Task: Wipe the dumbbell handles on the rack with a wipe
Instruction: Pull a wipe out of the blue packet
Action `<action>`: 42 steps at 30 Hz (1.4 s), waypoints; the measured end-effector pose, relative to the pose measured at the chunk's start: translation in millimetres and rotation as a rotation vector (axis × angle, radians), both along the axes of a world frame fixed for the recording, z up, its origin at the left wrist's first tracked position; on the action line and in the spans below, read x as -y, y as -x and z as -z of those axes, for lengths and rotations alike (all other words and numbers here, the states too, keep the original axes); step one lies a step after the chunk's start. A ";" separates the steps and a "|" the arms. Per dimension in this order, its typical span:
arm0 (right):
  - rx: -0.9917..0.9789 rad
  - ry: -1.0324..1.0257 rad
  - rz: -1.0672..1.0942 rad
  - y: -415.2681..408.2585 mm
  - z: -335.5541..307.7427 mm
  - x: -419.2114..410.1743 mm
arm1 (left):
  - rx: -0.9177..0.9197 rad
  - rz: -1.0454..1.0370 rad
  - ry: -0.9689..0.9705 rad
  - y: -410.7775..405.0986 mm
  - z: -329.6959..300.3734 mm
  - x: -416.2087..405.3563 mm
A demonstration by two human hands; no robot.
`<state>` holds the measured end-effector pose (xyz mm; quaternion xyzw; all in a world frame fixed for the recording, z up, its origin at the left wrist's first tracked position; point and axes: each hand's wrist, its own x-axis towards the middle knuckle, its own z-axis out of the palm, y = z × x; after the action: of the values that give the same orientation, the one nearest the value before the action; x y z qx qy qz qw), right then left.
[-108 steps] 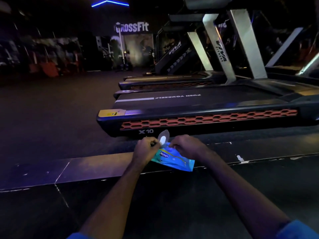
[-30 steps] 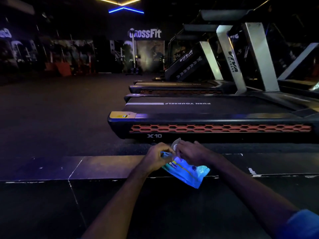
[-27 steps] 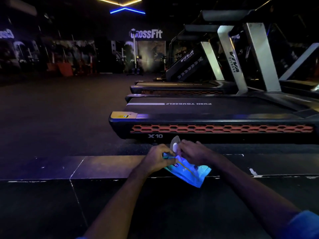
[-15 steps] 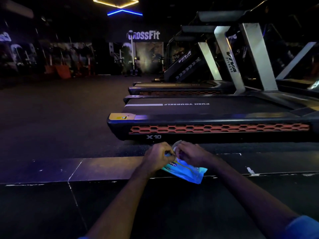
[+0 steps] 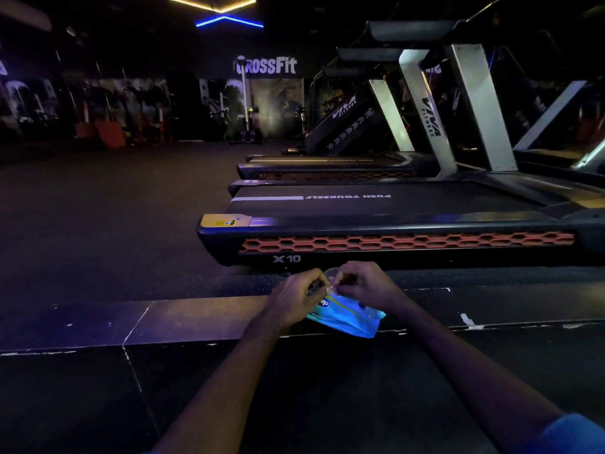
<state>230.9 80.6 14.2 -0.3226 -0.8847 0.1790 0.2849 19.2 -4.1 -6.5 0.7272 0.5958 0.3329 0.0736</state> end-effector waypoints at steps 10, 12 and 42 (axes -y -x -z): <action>-0.141 0.063 0.023 -2.6 3.9 -1.0 | 0.133 0.019 0.105 4.4 8.1 -4.0; -0.127 0.061 0.012 -4.1 1.6 -1.0 | 0.115 0.011 0.130 4.4 9.1 -5.6; -0.046 0.139 0.085 -6.9 6.9 38.7 | 0.754 0.003 0.007 -13.4 -14.3 -10.7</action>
<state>237.7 41.9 7.3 -0.3748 -0.8488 0.2353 0.2894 32.6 6.6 7.8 0.5541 0.5271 0.5751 0.2906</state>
